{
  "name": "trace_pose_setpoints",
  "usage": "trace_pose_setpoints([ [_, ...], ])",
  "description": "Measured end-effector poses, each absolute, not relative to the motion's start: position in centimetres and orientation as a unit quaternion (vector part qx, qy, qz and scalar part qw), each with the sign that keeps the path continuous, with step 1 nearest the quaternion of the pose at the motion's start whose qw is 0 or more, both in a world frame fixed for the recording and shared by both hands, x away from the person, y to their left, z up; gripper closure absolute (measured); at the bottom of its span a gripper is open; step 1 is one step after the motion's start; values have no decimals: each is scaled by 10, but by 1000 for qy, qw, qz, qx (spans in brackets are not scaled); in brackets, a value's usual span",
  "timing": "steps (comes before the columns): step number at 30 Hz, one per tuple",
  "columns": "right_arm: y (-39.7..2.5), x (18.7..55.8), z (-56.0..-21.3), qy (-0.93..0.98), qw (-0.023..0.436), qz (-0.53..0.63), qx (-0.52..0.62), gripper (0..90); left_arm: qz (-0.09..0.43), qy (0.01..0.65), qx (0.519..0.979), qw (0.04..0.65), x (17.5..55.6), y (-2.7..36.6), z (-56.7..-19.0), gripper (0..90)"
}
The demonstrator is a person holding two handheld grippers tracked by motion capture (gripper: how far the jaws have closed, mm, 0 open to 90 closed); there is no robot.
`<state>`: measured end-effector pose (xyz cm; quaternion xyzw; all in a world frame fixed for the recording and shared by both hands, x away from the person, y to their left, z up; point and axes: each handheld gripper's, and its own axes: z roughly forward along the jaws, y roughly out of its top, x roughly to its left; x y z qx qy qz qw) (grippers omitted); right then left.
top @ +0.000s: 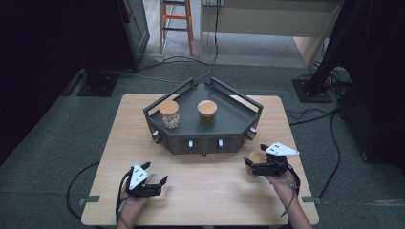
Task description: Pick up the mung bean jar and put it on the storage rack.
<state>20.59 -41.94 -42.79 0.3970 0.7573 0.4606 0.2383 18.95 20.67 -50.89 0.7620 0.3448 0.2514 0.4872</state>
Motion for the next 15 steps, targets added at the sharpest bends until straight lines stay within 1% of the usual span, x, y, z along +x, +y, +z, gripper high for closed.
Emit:
trace_pose_setpoints([
  [8, -416, 203, -432, 764, 257, 437, 398, 109, 251, 345, 762, 487, 190, 207, -509, 103],
  [15, -420, 204, -439, 762, 250, 435, 409, 110, 251, 345, 761, 488, 189, 207, -509, 103],
])
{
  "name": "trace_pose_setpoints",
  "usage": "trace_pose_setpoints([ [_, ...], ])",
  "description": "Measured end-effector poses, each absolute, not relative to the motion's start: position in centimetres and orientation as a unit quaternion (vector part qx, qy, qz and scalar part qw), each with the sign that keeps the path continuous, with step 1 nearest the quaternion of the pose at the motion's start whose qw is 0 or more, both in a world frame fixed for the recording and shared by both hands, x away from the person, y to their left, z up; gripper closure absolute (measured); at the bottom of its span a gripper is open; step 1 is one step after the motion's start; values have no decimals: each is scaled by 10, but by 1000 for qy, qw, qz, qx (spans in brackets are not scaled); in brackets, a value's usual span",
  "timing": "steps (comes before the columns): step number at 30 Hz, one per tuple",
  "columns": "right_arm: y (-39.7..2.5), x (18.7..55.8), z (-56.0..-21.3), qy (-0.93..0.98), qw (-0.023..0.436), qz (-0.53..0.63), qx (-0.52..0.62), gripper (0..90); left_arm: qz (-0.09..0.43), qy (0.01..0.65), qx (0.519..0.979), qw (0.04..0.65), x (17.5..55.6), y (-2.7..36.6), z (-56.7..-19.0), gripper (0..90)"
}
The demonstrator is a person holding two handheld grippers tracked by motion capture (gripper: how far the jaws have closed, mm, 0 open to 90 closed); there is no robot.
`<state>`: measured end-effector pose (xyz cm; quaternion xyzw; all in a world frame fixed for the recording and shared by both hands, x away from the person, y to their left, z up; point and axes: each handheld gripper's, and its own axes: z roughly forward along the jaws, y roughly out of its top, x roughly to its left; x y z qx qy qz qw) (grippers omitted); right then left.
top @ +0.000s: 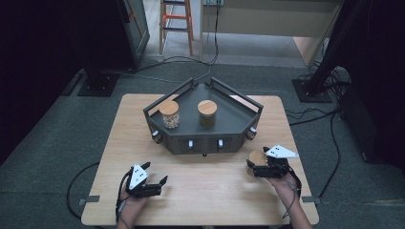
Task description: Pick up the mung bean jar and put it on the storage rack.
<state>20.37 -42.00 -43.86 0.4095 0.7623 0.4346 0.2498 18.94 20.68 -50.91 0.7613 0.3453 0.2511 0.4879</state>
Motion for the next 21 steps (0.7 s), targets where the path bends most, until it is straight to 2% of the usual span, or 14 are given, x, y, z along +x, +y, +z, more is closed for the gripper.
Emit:
trace_pose_setpoints([
  [21, -419, 205, -448, 763, 241, 421, 427, 109, 251, 347, 759, 490, 189, 208, -510, 103],
])
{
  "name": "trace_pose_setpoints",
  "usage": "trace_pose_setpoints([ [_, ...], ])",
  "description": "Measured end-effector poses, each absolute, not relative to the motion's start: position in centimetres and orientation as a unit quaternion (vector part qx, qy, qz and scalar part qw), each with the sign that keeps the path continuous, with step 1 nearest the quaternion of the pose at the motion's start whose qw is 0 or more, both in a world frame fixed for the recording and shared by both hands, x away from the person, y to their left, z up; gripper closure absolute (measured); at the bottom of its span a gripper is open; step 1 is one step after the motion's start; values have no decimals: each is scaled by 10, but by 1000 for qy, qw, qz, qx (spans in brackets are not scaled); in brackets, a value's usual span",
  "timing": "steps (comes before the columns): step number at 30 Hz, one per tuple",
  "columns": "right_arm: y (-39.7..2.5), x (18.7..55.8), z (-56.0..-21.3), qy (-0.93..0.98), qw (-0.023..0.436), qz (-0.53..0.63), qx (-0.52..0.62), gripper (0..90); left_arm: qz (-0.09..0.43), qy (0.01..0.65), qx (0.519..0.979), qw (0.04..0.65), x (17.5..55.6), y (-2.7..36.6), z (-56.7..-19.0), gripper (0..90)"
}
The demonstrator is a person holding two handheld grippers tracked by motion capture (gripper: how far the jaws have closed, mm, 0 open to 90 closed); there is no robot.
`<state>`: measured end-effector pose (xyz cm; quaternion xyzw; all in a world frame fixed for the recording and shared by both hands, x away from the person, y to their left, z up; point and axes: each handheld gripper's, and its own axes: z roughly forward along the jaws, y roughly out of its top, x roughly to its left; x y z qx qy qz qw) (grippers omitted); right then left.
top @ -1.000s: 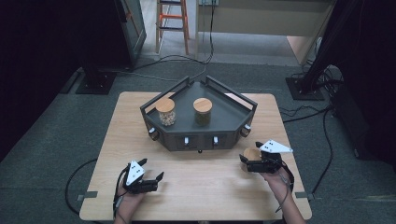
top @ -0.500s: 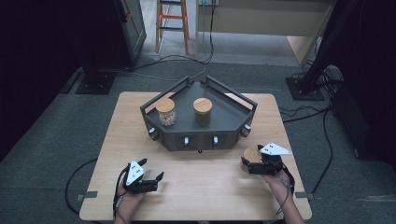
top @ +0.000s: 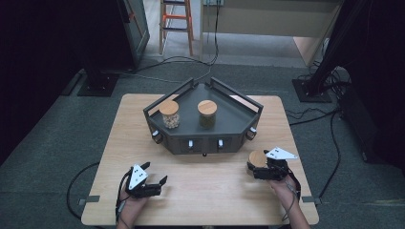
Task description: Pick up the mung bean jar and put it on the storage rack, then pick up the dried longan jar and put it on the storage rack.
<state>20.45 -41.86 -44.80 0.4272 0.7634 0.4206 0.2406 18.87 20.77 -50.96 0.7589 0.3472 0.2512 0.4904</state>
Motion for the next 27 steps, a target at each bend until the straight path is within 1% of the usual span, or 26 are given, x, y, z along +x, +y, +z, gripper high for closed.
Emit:
trace_pose_setpoints([
  [27, -416, 209, -459, 760, 228, 411, 449, 109, 253, 345, 763, 485, 189, 206, -508, 103],
])
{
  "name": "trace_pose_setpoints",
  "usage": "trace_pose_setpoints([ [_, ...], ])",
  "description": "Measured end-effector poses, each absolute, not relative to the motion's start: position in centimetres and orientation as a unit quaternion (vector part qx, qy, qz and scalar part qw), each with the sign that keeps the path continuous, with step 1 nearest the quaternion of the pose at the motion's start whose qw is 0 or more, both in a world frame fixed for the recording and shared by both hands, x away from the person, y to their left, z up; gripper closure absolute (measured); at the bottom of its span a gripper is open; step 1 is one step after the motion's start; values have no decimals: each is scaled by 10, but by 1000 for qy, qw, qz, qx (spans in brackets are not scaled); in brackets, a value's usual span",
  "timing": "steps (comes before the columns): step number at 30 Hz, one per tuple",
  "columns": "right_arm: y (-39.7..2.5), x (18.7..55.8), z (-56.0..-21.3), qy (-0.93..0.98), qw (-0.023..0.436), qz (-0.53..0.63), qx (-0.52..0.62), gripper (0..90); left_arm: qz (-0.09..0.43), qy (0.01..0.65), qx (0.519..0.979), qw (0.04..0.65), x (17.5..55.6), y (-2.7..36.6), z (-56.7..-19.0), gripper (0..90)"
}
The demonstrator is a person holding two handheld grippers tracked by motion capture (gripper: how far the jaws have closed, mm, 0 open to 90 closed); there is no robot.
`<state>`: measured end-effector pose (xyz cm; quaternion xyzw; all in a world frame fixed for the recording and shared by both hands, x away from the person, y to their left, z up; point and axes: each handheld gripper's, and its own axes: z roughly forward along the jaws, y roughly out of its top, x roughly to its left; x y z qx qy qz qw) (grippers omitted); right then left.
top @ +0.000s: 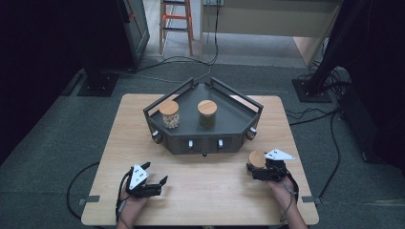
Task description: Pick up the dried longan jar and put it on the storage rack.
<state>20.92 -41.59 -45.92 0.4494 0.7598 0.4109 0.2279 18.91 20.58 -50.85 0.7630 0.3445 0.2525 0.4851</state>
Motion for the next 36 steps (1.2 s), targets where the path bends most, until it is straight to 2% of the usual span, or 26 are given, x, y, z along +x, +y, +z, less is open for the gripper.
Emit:
trace_pose_setpoints([
  [13, -413, 214, -465, 759, 220, 403, 461, 117, 252, 345, 764, 484, 189, 205, -508, 103],
  [23, -412, 213, -471, 751, 218, 409, 470, 236, 252, 345, 764, 484, 189, 205, -508, 103],
  [36, -407, 211, -470, 753, 230, 403, 467, 248, 252, 345, 764, 484, 189, 205, -508, 103],
])
